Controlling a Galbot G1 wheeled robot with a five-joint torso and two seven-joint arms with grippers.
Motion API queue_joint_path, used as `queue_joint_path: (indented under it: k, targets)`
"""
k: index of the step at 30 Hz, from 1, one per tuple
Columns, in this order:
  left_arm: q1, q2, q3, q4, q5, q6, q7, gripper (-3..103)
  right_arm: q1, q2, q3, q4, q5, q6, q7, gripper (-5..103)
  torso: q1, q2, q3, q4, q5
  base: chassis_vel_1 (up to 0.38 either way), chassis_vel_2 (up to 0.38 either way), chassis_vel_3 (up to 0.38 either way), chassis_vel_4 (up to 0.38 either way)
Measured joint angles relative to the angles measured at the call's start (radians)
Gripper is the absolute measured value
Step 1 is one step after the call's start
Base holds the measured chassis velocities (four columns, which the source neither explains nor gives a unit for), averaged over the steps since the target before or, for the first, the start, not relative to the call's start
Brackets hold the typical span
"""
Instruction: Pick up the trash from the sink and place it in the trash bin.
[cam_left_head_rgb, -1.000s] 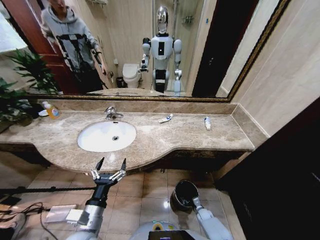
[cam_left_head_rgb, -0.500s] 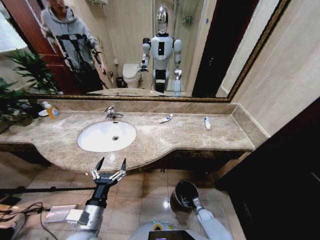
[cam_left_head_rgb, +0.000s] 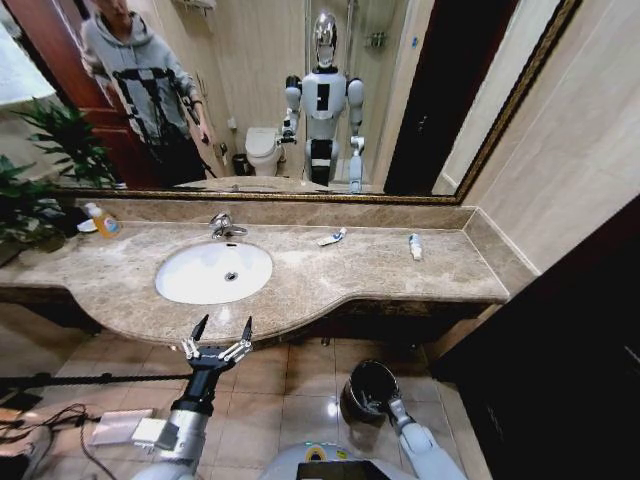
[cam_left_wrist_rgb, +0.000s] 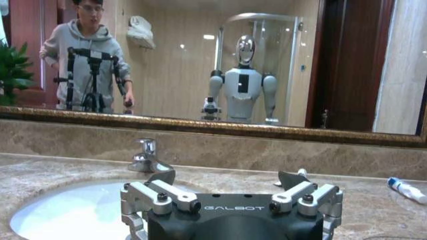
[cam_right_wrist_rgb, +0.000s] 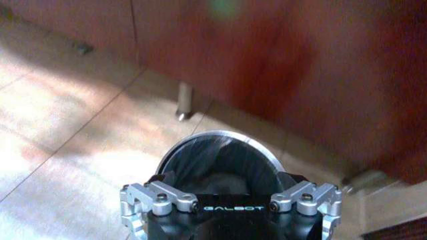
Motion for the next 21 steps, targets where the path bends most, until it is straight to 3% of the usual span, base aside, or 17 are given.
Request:
queue_joint_path:
  k: [11,21]
  targets:
    - [0.000,0.000,0.000,0.000,0.000,0.000,0.000,100,-0.245,-0.013,0.106,0.478,0.053,0.038,0.054,100,0.000,0.000,0.000,-0.0001,-0.0002,0.000,0.000,0.000,0.000]
    - [0.000,0.000,0.000,0.000,0.000,0.000,0.000,100,-0.339,-0.015,0.166,0.744,0.112,0.021,0.043,100,0.000,0.000,0.000,0.0001,0.0000,0.000,0.000,0.000,0.000]
